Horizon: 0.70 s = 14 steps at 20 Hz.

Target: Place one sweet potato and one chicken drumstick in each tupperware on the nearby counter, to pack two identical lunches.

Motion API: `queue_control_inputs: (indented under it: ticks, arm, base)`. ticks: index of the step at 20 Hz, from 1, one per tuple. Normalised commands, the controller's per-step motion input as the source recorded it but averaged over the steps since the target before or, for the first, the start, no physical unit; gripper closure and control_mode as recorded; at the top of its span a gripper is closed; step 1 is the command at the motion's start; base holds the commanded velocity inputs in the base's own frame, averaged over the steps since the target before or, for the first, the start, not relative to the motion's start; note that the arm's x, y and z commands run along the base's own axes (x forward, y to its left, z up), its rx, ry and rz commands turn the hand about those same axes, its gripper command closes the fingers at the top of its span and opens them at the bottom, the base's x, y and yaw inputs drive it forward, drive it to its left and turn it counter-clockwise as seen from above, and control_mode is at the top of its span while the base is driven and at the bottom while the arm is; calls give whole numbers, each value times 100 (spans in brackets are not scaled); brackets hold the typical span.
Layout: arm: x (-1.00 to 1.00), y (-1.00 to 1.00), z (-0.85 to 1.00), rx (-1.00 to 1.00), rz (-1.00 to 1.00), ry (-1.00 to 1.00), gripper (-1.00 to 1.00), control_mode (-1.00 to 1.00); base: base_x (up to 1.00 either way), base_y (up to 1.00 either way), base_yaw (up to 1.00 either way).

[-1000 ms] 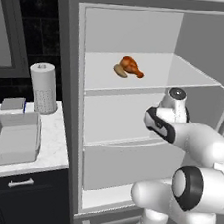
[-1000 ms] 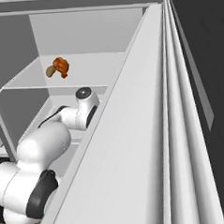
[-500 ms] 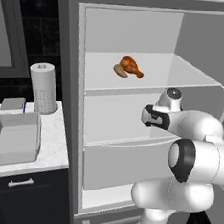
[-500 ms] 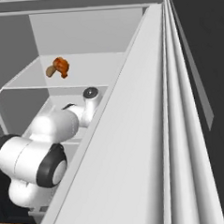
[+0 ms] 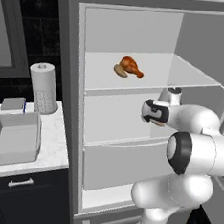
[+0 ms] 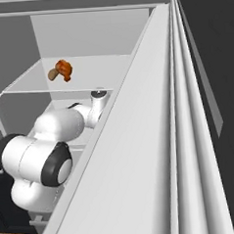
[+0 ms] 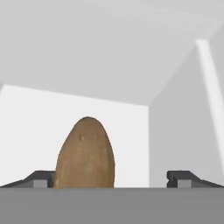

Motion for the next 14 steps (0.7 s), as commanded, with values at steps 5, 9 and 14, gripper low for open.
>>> queue_control_inputs:
  ticks: [5, 9, 14]
  arm:
    - [-52, 1, -46, 2, -5, 0, 100, -100]
    - [-20, 6, -37, 0, -1, 0, 100, -100]
    - [-1, 10, -21, 0, 0, 1, 100, -100]
  base:
    - [0, 0, 0]
    - [0, 0, 0]
    - [0, 0, 0]
